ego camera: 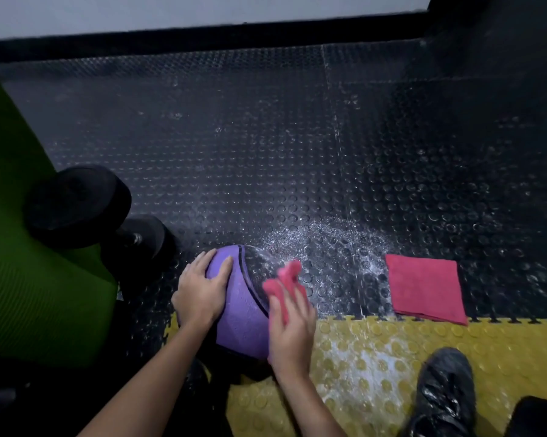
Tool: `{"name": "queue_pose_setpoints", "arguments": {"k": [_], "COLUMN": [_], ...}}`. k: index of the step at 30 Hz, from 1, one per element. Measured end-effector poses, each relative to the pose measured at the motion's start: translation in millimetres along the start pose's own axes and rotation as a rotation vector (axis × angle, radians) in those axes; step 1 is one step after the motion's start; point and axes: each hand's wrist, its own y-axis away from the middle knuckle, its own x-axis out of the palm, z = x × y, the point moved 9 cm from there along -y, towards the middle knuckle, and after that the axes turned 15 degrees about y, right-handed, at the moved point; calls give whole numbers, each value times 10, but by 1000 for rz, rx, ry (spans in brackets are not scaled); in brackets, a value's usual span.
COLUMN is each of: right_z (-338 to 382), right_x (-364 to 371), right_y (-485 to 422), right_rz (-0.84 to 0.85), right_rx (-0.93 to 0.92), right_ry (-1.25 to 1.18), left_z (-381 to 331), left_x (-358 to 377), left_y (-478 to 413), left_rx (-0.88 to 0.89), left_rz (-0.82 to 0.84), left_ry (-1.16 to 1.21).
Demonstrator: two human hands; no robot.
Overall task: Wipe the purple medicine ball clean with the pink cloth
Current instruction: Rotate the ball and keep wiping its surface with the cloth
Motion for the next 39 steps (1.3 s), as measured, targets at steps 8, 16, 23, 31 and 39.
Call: {"name": "queue_pose_setpoints", "arguments": {"k": [8, 16, 23, 31, 39], "right_z": [321, -110, 153, 142, -771], "right_x": [-125, -111, -90, -112, -304], "right_y": [-66, 36, -30, -87, -111], "right_rz": [-76, -21, -19, -31, 149], "right_rx": [-46, 8, 9, -124, 493], "right_ry": [35, -85, 33, 154, -65], "left_z": [-128, -57, -115, -88, -70], "left_x": [90, 49, 76, 63, 22], "left_y": [116, 147, 212, 224, 192], "left_rx": [42, -42, -36, -48, -57], "left_rz": [16, -3, -9, -2, -11], "left_ry": [-133, -87, -135, -132, -90]}}
